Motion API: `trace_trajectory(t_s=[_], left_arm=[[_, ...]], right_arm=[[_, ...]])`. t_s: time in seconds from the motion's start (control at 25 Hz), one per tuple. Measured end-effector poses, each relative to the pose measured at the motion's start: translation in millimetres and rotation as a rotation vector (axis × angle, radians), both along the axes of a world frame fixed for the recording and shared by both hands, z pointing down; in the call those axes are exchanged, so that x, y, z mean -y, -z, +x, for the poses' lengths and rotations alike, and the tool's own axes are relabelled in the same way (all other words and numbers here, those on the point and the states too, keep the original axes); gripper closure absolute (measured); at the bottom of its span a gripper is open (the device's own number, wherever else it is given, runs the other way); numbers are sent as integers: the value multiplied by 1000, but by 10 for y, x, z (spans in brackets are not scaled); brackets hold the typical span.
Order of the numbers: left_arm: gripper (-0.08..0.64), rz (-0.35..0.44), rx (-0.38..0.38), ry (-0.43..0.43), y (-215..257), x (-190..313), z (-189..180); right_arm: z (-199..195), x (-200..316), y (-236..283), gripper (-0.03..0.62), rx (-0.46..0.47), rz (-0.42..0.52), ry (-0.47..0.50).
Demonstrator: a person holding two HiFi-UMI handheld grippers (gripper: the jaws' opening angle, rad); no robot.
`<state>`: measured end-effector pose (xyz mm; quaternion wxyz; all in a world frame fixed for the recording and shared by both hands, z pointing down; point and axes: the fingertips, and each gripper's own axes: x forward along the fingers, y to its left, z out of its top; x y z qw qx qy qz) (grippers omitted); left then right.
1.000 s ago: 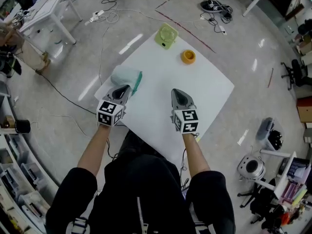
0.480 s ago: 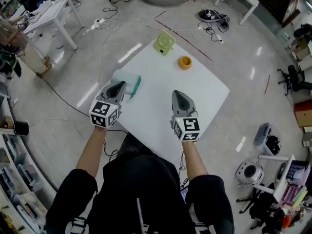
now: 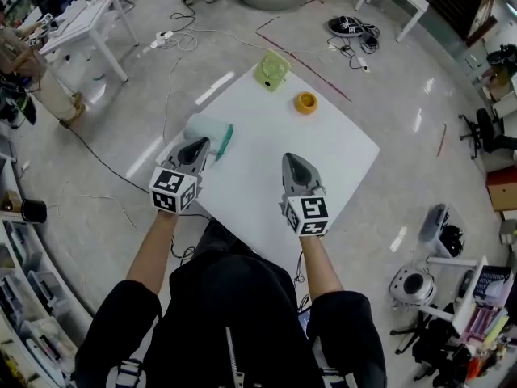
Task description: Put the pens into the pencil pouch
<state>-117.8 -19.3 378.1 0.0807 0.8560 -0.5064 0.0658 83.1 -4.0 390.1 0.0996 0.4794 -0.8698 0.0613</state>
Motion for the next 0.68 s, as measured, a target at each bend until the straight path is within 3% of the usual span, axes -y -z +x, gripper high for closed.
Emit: trace_trajectory(t_s=[0.68], left_arm=[[534,-35,9,-2,-142,-19,-78]], right_arm=[[-68,-43,-113,584,1,-25,9]])
